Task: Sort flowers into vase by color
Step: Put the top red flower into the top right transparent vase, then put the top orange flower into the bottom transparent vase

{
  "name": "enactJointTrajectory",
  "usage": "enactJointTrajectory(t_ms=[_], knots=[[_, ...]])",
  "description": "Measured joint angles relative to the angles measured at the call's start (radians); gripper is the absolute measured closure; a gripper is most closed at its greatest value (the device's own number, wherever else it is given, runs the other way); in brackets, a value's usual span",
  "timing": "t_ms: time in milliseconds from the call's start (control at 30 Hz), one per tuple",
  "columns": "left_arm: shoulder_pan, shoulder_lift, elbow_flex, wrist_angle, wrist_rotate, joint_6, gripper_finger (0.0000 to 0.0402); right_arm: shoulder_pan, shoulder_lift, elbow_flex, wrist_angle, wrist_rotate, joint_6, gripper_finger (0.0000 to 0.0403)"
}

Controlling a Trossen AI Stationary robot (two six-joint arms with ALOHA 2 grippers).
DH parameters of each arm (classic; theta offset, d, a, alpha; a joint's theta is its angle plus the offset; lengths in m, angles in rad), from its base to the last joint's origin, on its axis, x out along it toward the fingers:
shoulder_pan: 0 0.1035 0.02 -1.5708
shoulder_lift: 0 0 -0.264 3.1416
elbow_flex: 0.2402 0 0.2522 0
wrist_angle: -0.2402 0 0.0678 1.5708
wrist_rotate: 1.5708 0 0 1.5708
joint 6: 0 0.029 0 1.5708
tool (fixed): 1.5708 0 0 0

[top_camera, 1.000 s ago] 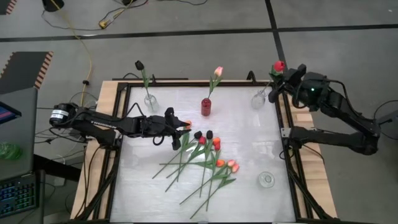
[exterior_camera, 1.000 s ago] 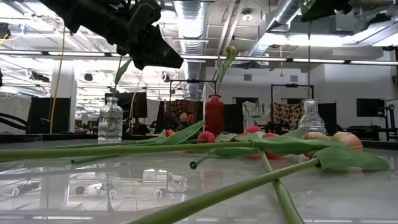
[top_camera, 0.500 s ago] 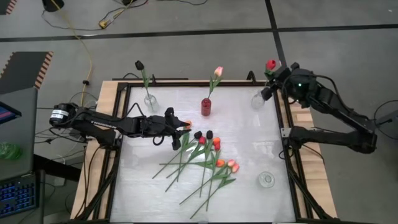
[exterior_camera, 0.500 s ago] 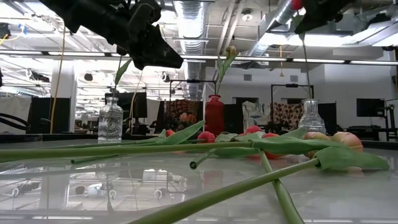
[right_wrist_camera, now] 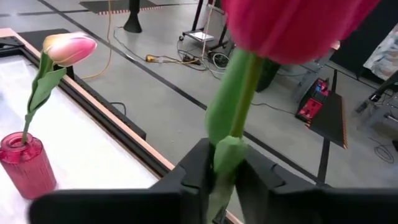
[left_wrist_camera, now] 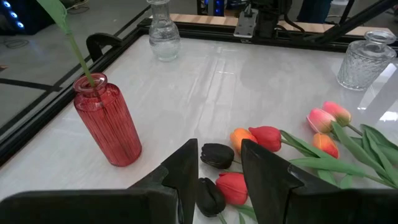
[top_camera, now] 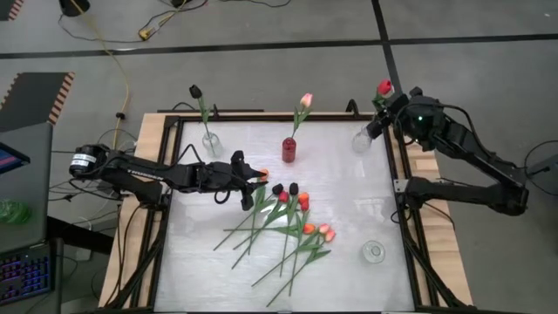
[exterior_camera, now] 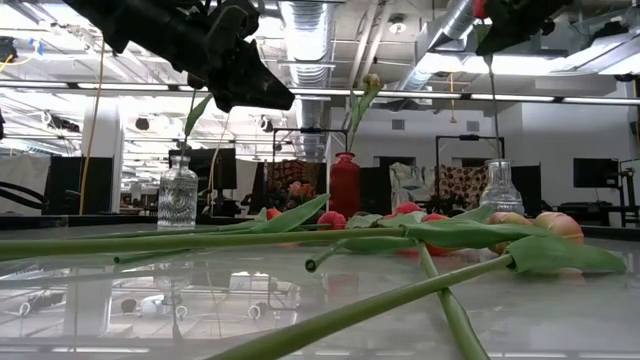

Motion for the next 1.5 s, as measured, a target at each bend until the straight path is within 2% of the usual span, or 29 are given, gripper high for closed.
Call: enactJointTrajectory(t_ms=[200,367,667,1000,1233,1500], knots=[[0.0,0.0,0.0,0.0,0.0,0.0,0.0293,0.0,0.0,0.0,-0.122,0.0,0.0,0.0237],[0.0,0.0,0.0,0.0,0.0,0.0,0.0293,0.0,0.0,0.0,-0.287,0.0,0.03,0.0209],[0.0,0.0,0.0,-0.001,0.0,-0.029,0.0293,0.0,0.0,0.0,-0.509,-0.001,0.081,0.0204],[0.0,0.0,0.0,-0.018,0.0,-0.117,0.0293,0.0,0.0,0.0,-0.606,-0.011,0.167,0.0205],[0.0,0.0,0.0,-0.124,-0.002,-0.303,0.0293,0.0,0.0,0.0,-0.662,-0.129,0.25,0.0205],[0.0,0.0,0.0,-0.29,-0.069,-0.497,0.0293,0.0,0.0,0.0,-0.672,-0.396,0.39,0.0205]])
